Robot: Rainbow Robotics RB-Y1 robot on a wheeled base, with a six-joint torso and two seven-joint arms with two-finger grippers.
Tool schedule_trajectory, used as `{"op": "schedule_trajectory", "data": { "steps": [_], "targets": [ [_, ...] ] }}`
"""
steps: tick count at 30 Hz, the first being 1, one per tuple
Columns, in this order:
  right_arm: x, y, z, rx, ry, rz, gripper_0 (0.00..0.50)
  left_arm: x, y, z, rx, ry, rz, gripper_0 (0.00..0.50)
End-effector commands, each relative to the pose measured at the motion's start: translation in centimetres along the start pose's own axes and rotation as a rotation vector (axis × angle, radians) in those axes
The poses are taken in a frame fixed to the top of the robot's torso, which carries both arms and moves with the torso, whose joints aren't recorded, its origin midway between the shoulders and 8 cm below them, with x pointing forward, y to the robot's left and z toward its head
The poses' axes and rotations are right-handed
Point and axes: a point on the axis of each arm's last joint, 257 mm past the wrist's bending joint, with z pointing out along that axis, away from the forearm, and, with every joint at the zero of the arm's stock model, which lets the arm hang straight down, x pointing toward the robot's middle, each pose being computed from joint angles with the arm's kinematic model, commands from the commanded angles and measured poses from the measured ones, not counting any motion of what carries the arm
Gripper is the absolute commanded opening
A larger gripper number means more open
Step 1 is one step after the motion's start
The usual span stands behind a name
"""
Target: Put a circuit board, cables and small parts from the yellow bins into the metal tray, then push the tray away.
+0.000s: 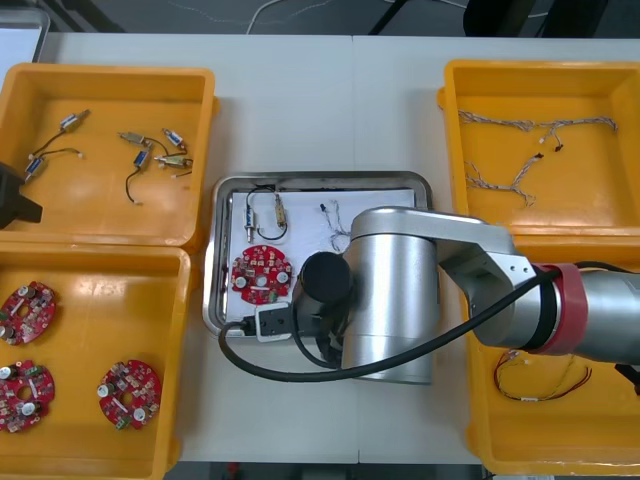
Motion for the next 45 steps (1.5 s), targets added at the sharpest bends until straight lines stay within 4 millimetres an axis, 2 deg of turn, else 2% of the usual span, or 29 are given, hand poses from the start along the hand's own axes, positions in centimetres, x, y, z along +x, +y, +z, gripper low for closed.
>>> {"op": "schedule_trajectory", "data": {
  "steps": [1, 17, 32, 34, 36, 38, 40, 42, 44, 45],
  "targets": [
    [-2.3, 0.5, 0.1, 0.013, -0.035, -0.001, 0.500, -0.1, 0.4, -0.4, -0.058, -0.026, -0.045, 0.500],
    [-1.5, 2.5, 1.9, 0.014, -0.007, 0.009, 0.500, 0.1, 0.5, 0.1, -0.069, -0.021, -0.056, 0.500],
    [-2.1, 2.5, 3.8, 0.027, -0.001, 0.033, 0.500, 0.3, 0.5, 0.1, -0.069, -0.014, -0.055, 0.500],
    [-2.1, 2.6, 3.8, 0.026, -0.001, 0.032, 0.467, 0.3, 0.5, 0.1, -0.069, -0.014, -0.055, 0.500],
    [-2.1, 2.6, 3.8, 0.026, -0.002, 0.028, 0.393, 0.3, 0.5, 0.1, -0.069, -0.014, -0.055, 0.500],
    [-2.0, 2.7, 3.9, 0.026, 0.001, 0.029, 0.377, 0.3, 0.5, 0.1, -0.069, -0.014, -0.055, 0.500],
    [-2.0, 2.9, 4.0, 0.024, 0.002, 0.027, 0.249, 0.3, 0.5, 0.1, -0.069, -0.014, -0.055, 0.500],
    [-1.9, 2.8, 4.0, 0.031, 0.007, 0.029, 0.058, 0.3, 0.5, 0.1, -0.069, -0.014, -0.055, 0.500],
    [-1.8, 2.8, 4.1, 0.030, 0.008, 0.034, 0.000, 0.3, 0.5, 0.1, -0.069, -0.014, -0.055, 0.500],
    [-1.7, 2.8, 4.1, 0.031, 0.010, 0.036, 0.000, 0.3, 0.5, 0.1, -0.069, -0.014, -0.055, 0.500]
  ]
}}
